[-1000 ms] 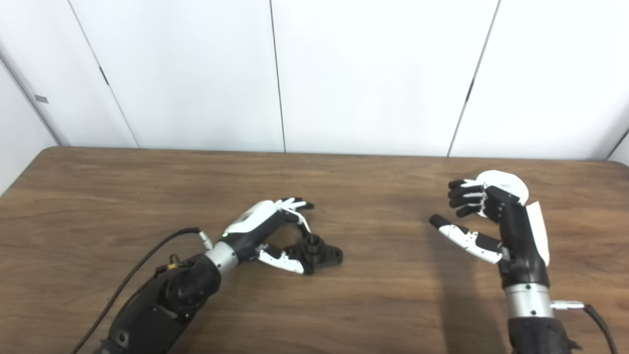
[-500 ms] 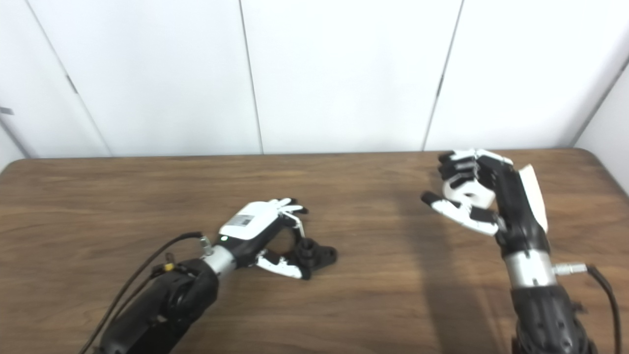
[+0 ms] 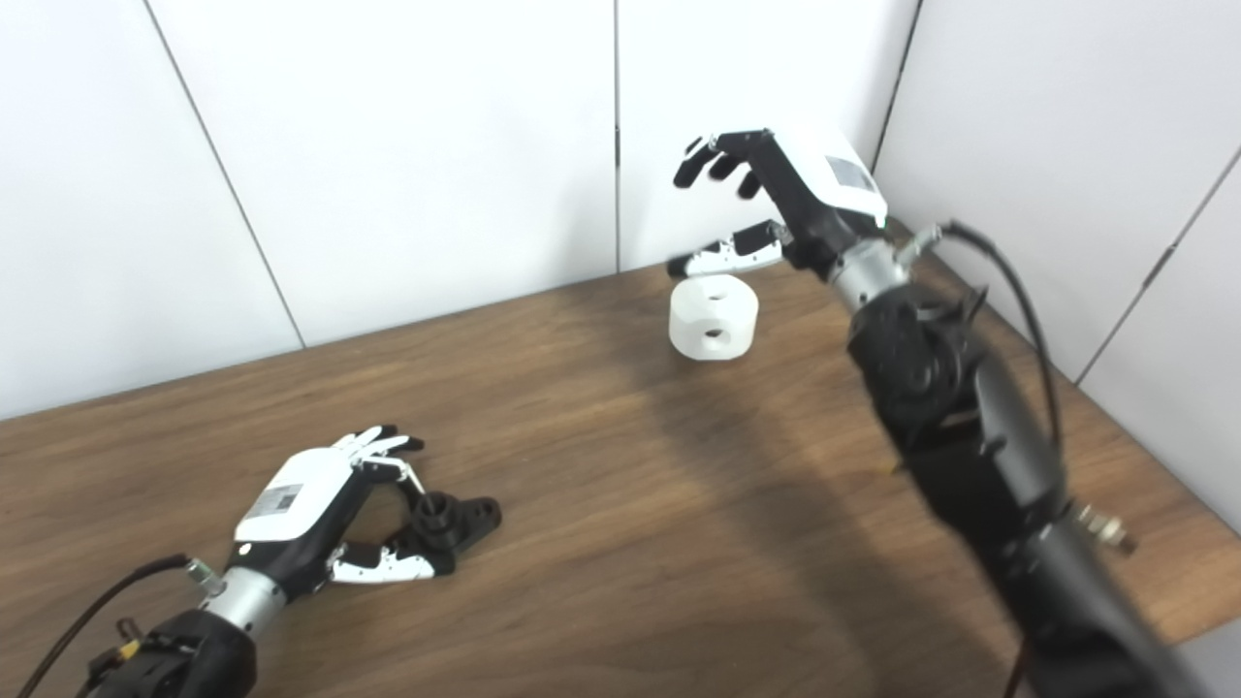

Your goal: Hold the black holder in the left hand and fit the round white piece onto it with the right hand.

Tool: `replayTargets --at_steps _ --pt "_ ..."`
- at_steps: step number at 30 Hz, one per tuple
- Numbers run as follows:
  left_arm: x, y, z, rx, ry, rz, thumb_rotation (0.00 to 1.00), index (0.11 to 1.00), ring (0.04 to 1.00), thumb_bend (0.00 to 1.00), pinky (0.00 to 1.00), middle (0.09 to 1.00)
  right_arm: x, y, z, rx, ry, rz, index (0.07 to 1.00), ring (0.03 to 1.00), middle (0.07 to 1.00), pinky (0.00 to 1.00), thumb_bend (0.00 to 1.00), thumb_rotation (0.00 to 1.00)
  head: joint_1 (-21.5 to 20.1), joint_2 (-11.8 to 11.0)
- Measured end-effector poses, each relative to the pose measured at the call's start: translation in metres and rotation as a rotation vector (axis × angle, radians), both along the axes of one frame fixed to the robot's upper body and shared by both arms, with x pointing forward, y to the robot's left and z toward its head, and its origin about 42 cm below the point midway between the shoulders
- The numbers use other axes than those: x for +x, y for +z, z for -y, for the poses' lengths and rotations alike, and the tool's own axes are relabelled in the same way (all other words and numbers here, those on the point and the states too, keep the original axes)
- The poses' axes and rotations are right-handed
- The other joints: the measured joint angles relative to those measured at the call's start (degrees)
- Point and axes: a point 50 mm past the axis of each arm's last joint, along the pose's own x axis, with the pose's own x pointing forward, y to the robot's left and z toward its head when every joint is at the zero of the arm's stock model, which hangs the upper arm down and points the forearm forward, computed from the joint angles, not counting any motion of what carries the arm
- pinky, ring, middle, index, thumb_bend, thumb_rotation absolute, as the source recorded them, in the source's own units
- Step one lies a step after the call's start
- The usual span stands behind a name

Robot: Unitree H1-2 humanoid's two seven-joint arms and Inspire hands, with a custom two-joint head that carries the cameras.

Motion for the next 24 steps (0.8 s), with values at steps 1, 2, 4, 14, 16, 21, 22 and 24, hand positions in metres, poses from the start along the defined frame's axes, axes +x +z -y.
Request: replayTargets --at_steps 1,2,4,14,16,21,22,24 --pt "0.0 0.0 -0.001 -0.002 -0.001 0.0 0.06 0.482 0.954 0.52 0.95 0.868 0.004 0.007 0.004 -0.037 -0.01 -0.027 0.834 0.921 0.926 0.8 0.86 0.3 -0.2 -0.1" --pt "0.0 -0.001 -0.004 -0.002 0.002 0.0 0.06 0.482 0.956 0.52 0.95 0.87 0.009 0.011 0.005 -0.064 -0.015 -0.064 0.86 0.96 0.962 0.86 0.87 0.31 -0.7 -0.4" --pt "0.001 -0.001 -0.005 -0.002 0.0 0.0 0.06 0.482 0.952 0.52 0.95 0.87 0.015 0.017 0.007 -0.112 -0.007 -0.169 0.876 0.994 0.994 0.95 0.92 0.27 -1.6 -1.2" --pt "0.0 -0.003 -0.006 -0.016 -0.009 0.007 0.06 0.483 0.953 0.52 0.94 0.869 0.052 0.022 -0.014 -0.353 -0.033 -0.591 0.912 1.0 1.0 0.95 1.0 0.28 -2.1 -2.6" --pt "-0.001 -0.004 -0.007 -0.019 -0.006 0.009 0.06 0.483 0.952 0.52 0.94 0.868 0.06 0.018 -0.012 -0.365 -0.07 -0.629 0.918 1.0 1.0 0.96 1.0 0.28 -2.0 -2.7" --pt "-0.002 -0.004 -0.008 -0.022 -0.003 0.011 0.06 0.483 0.95 0.53 0.94 0.868 0.073 0.008 -0.011 -0.375 -0.112 -0.699 0.93 1.0 1.0 0.95 1.0 0.28 -1.9 -2.9" --pt "-0.002 -0.004 -0.008 -0.022 -0.002 0.011 0.06 0.483 0.949 0.53 0.94 0.868 0.075 0.006 -0.012 -0.375 -0.116 -0.71 0.932 1.0 1.0 0.96 1.0 0.28 -1.9 -2.9" --pt "-0.002 -0.004 -0.009 -0.022 -0.002 0.011 0.06 0.483 0.953 0.52 0.94 0.869 0.08 0.003 -0.016 -0.386 -0.124 -0.725 0.935 1.0 1.0 0.98 1.0 0.3 -1.7 -2.9"
